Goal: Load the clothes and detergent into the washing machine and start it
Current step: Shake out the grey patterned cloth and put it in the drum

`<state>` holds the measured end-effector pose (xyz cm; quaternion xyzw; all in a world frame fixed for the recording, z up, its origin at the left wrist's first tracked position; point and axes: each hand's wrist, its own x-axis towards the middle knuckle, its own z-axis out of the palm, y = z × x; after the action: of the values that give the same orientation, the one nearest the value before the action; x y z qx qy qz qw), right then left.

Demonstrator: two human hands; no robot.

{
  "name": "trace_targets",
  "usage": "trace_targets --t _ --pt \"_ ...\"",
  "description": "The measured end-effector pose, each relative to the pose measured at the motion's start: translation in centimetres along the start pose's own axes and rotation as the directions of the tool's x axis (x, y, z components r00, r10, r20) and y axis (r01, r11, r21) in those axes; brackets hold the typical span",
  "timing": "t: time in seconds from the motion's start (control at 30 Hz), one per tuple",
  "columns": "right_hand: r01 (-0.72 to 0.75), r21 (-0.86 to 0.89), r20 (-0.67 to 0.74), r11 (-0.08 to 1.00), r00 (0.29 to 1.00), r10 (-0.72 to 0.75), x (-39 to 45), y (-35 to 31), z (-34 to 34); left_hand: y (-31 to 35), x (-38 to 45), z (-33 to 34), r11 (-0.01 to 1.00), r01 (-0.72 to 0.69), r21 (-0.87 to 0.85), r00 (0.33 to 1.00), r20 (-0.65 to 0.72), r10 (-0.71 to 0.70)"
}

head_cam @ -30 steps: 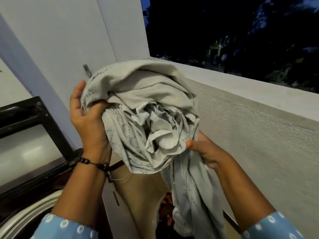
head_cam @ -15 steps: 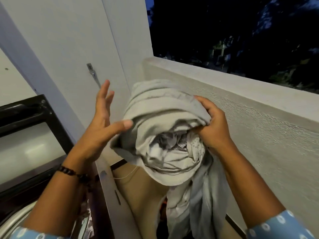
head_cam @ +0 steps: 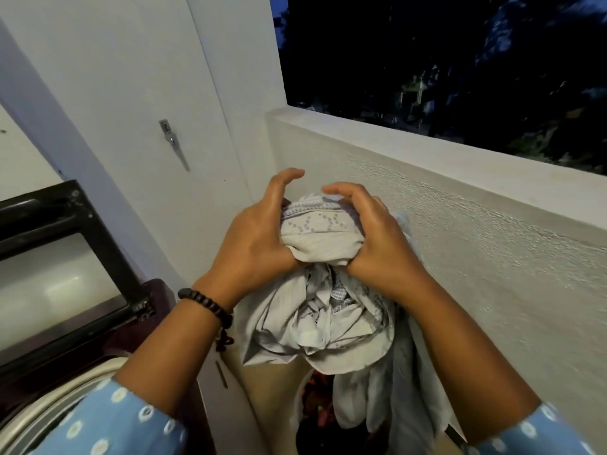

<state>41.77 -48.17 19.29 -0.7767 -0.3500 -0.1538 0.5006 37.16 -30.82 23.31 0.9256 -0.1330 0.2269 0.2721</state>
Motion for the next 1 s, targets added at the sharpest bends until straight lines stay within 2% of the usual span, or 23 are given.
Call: trace_targets --t 0.1,0.17,0.3,0.43,0.57,0.63,0.7,0.77,0.87,0.93,1.0 --pt "-0.093 -0.048 0.145 0.995 0.984 0.099 -0.2 0.3 -2.0 -0.6 0.0 0.3 0.99 -0.001 -0.142 0.993 -0.114 -0.016" --pt "-0.205 -0.063 0.214 0.977 0.953 0.214 -0.6 1.4 -3.3 -1.2 0.0 0.0 0.967 -0.017 -0.254 0.981 -0.189 -0.032" --pt "-0.434 0.204 0.258 0.877 0.888 0.38 -2.3 4.3 -4.6 -2.0 0.5 -1.1 0.918 -0.061 -0.392 0.927 -0.363 -0.094" --pt "-0.469 0.452 0.321 0.758 0.879 0.352 -4.2 6.0 -3.3 -2.3 0.8 -2.0 0.827 -0.077 -0.558 0.832 -0.492 -0.255" --pt "-0.453 0.56 0.307 0.694 0.891 0.334 -4.0 5.3 -1.3 -1.3 0.7 -1.5 0.725 -0.088 -0.683 0.731 -0.539 -0.419" --pt "-0.401 0.6 0.205 0.692 0.913 0.352 -3.2 4.8 -0.7 -1.0 0.5 -0.9 0.69 -0.083 -0.719 0.721 -0.521 -0.457" --pt "-0.331 0.627 0.075 0.706 0.927 0.368 -2.5 4.5 -0.4 -1.2 0.1 -0.5 0.68 -0.069 -0.73 0.751 -0.487 -0.446" --pt "-0.28 0.623 -0.038 0.731 0.922 0.385 -2.3 4.5 -0.2 -1.9 -0.2 -0.4 0.681 -0.04 -0.732 0.82 -0.413 -0.396" --pt "-0.215 0.583 -0.175 0.784 0.908 0.379 -2.0 4.7 -0.4 -3.7 -1.1 -1.3 0.701 0.055 -0.711 0.938 -0.203 -0.28" --pt "-0.165 0.538 -0.239 0.827 0.911 0.337 -1.5 4.8 -1.0 -4.2 -1.7 -2.6 0.782 0.118 -0.612 0.982 -0.048 -0.185" --pt "-0.118 0.477 -0.266 0.871 0.925 0.271 -1.0 4.7 -1.6 -3.5 -1.8 -4.2 0.903 0.113 -0.415 0.993 0.074 -0.09"
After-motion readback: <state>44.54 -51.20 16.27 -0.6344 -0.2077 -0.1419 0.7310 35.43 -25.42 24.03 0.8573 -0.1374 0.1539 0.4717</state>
